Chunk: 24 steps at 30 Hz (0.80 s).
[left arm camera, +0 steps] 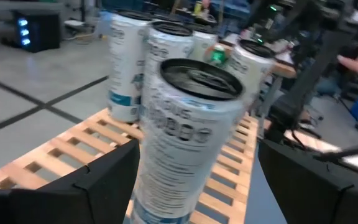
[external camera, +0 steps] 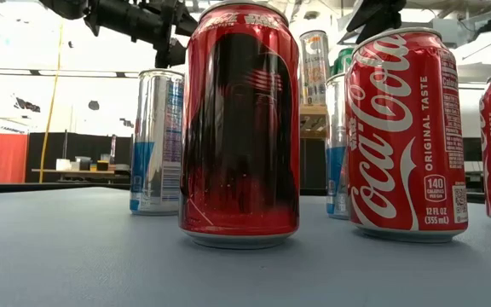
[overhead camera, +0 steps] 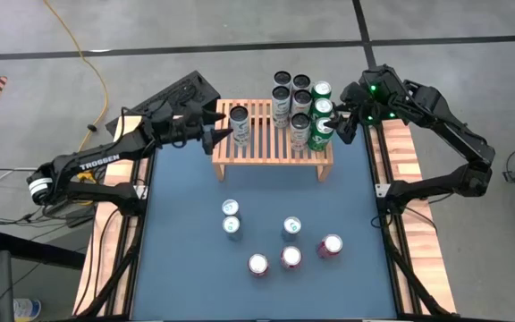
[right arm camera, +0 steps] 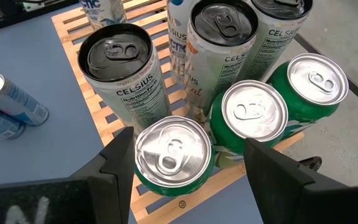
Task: Place canned beverage on shelf
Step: Put the white-blue soda can on the shelf aligned with the other white-blue soda can
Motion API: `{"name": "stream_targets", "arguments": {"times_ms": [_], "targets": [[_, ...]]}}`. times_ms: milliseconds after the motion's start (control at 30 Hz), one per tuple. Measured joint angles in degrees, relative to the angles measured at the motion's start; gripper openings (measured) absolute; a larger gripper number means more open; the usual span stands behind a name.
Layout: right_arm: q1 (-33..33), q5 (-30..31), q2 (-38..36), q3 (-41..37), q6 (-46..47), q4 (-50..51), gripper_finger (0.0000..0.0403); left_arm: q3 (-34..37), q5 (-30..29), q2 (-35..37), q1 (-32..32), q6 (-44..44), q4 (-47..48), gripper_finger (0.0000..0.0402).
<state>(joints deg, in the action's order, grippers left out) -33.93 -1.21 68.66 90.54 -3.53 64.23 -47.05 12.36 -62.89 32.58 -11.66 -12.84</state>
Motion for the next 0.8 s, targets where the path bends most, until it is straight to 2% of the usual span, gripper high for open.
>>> {"name": "stream_targets", "arguments": {"times_ms": [200,433,600,667,800], "targets": [[-0.01,0.00,0.01,0.00,-0.13,0.00,0.0240,-0.01,1.82,0.00,-0.02,1.59,0.36,0.0350],[-0.02,0.00,0.00,0.00,-0.11,0.00,0.0240,-0.03,-4.15,0.00,-0.09,5.75,2.31,0.0392],[0.00,0.00,0.00,0.00,-0.11,0.00,0.0240,-0.04,-4.11,0.00,-0.09,6.80,2.61,0.0396],[0.00,0.00,0.00,0.00,-0.11,0.00,0.0240,-0.04,-6.36,0.00,-0.34,7.08,3.81,0.0396],[-0.02,0.00,0.01,0.00,-0.11,0.00,0.0240,-0.04,-10.82,0.00,-0.50,1.47,7.20,0.0396]]}}
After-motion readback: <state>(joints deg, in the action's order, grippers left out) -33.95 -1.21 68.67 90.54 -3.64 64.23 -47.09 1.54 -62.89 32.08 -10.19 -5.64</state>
